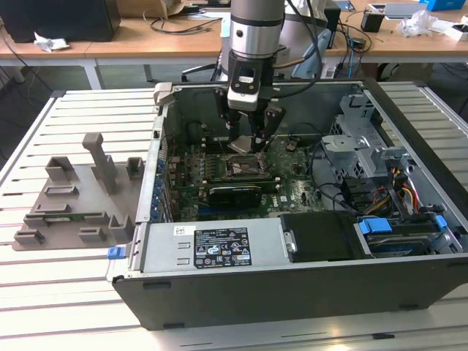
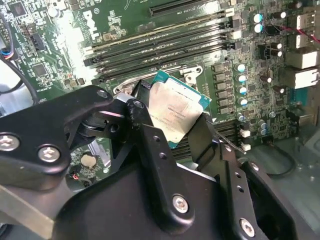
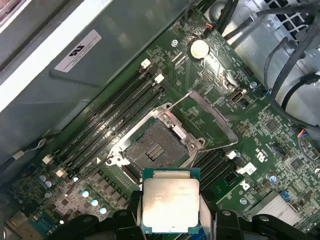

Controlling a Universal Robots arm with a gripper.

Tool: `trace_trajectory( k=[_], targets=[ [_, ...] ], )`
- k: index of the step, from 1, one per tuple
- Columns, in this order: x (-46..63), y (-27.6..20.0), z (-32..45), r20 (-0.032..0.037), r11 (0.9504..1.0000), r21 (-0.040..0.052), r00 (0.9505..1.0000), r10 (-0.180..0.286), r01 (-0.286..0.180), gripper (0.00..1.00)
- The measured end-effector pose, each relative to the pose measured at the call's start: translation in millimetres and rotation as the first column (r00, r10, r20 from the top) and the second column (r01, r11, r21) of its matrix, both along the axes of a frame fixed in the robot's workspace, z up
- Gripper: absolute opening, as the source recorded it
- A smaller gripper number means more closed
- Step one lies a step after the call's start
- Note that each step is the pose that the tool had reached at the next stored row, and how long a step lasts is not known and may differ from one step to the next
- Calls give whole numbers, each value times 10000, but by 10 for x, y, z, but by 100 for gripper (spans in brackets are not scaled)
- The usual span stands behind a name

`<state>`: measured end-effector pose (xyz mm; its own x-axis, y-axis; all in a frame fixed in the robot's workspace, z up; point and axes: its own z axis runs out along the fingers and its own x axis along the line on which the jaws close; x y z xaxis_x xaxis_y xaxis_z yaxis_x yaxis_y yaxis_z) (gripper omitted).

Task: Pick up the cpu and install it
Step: 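Place the cpu into insertion slot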

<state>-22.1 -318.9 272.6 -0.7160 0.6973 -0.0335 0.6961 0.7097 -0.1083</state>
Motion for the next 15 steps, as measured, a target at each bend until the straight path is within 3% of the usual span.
trace_trajectory(
  k=[15],
  targets=[
    [0,0,-4,0,9943,-1,9943,-1068,1068,54]
  ],
)
